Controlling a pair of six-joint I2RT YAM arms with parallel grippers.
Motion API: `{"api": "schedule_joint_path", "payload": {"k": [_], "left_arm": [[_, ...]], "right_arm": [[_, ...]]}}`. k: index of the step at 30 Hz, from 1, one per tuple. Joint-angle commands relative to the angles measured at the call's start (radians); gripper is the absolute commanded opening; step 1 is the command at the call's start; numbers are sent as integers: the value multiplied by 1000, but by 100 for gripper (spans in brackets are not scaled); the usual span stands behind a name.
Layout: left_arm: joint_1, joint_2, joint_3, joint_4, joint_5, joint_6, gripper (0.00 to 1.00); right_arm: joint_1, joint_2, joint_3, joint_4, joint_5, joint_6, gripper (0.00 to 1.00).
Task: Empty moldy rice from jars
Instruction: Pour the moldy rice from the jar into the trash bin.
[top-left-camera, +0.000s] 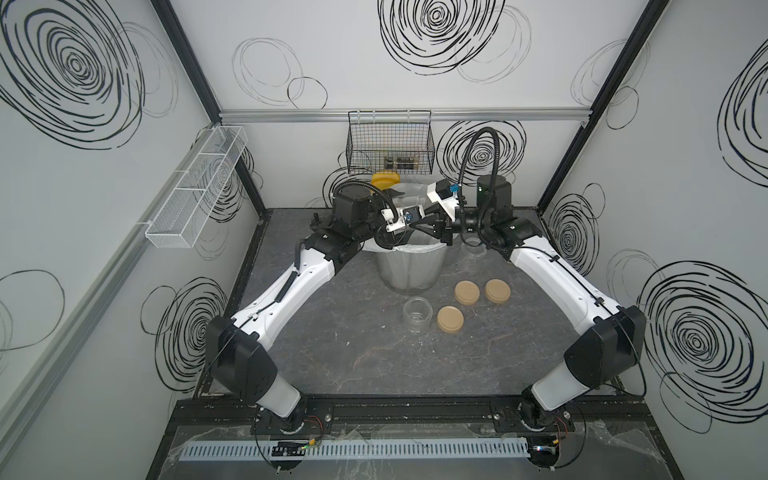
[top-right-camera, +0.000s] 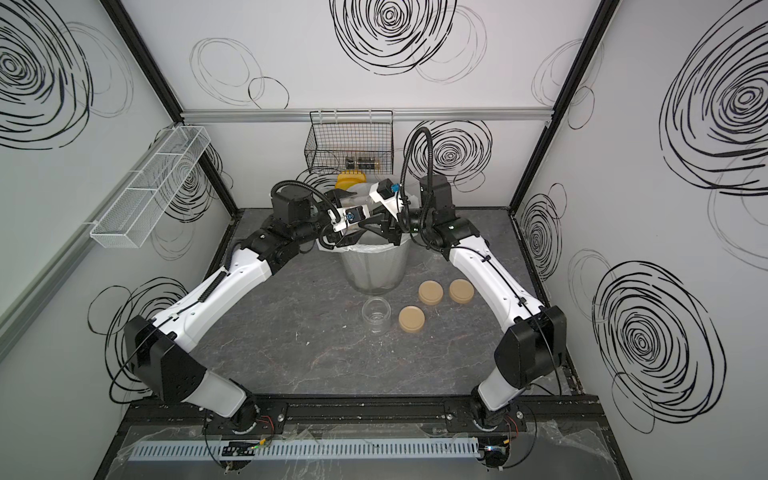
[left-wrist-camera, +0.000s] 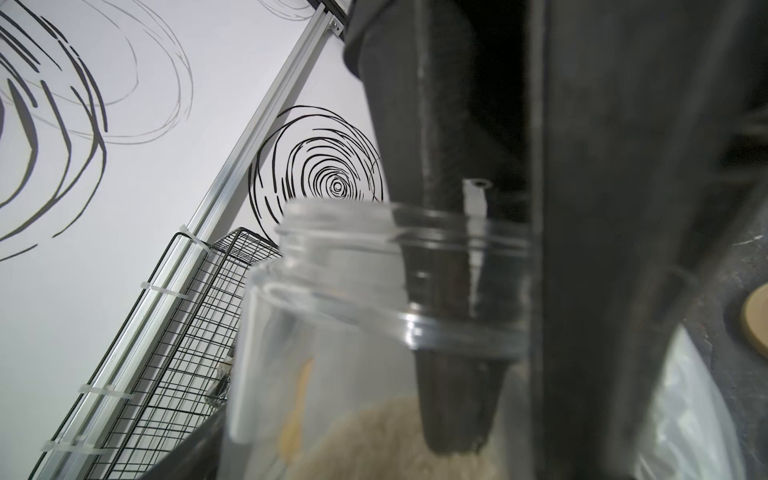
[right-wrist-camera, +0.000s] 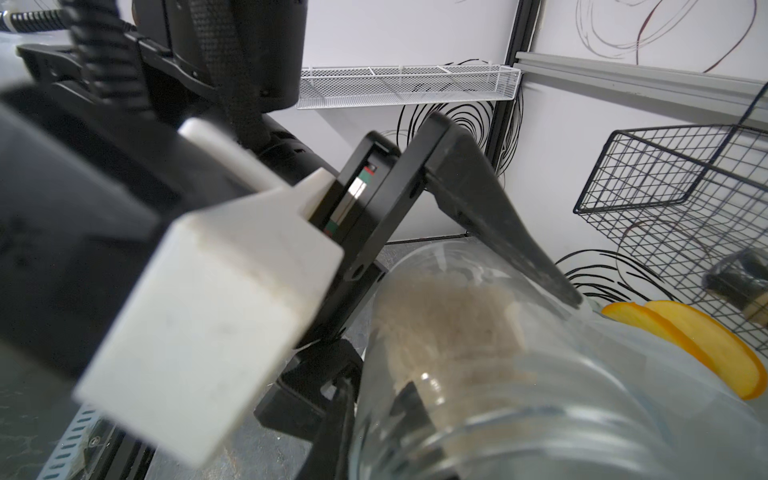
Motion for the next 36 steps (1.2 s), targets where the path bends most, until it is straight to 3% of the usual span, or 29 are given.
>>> {"api": "schedule_joint_path", "payload": {"k": [1, 14, 20, 24, 28, 31, 36], "left_arm": [[-18, -93, 8, 143, -37, 33, 96], [-98, -95, -38, 191, -265, 258, 96], [-99, -113, -66, 225, -296, 301, 96], [-99, -125, -79, 225, -312, 267, 96], [-91, -130, -62, 260, -367, 16, 96], [-64, -153, -64, 317, -349, -324, 96], [18, -213, -127, 459, -196, -901, 96]], "right_arm": [[-37, -8, -6, 56, 91, 34, 0], [-41, 9, -11, 69, 97, 57, 0], [-54, 16, -11, 88, 93, 78, 0], [-57, 18, -15, 105, 94, 86, 0], [-58, 19, -9, 113, 96, 87, 0], [-60, 24, 1, 123, 94, 87, 0], [-61, 36, 36, 125, 89, 86, 0]]}}
